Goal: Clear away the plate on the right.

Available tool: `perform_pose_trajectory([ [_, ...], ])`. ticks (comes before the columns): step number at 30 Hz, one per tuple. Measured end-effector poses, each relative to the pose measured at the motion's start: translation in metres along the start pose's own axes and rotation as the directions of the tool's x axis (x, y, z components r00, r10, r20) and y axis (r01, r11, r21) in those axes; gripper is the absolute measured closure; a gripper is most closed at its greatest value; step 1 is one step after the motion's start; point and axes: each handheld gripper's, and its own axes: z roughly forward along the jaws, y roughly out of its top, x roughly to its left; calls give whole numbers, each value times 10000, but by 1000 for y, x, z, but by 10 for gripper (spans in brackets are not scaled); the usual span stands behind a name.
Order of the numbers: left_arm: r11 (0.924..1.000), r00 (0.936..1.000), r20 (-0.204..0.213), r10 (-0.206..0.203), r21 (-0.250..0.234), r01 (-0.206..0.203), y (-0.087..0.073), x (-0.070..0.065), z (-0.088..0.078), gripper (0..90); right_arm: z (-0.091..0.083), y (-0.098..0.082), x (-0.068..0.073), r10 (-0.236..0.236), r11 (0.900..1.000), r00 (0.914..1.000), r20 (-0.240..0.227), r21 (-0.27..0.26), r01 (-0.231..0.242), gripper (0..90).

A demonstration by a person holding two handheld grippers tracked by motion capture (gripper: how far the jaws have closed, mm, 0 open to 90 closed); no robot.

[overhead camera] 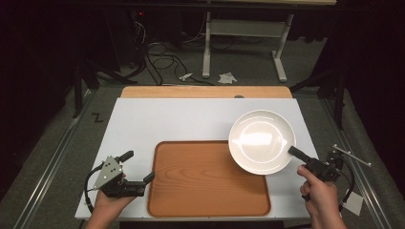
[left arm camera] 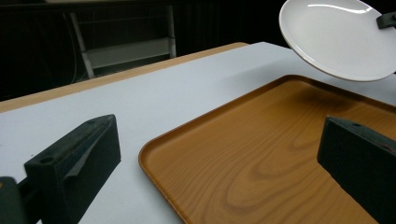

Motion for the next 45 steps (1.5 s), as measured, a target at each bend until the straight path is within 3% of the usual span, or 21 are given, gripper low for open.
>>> perform_pose_trajectory([
  [7,10000,10000,-34,-81,-30,81,-1,1,0,2,18,-12,11,-177,9965,9992,-351,814,205,898],
  [16,10000,10000,-36,-56,-44,56,-1,1,-1,2,36,-28,26,-442,9846,9965,-709,1655,554,898],
  [23,10000,10000,-1,-31,-36,31,0,1,0,2,49,-39,36,-763,9715,9939,-797,2185,921,897],
  [26,10000,10000,27,-28,-55,28,0,1,-1,2,57,-46,42,-1034,9595,9916,-781,2547,1201,897],
  [37,10000,10000,81,7,6,-7,-1,0,1,2,70,-59,51,-1347,9363,9868,-898,3146,1565,897],
  [45,10000,9999,114,-11,29,11,-1,-1,1,2,72,-62,48,-1455,9296,9873,-636,3327,1584,896],
])
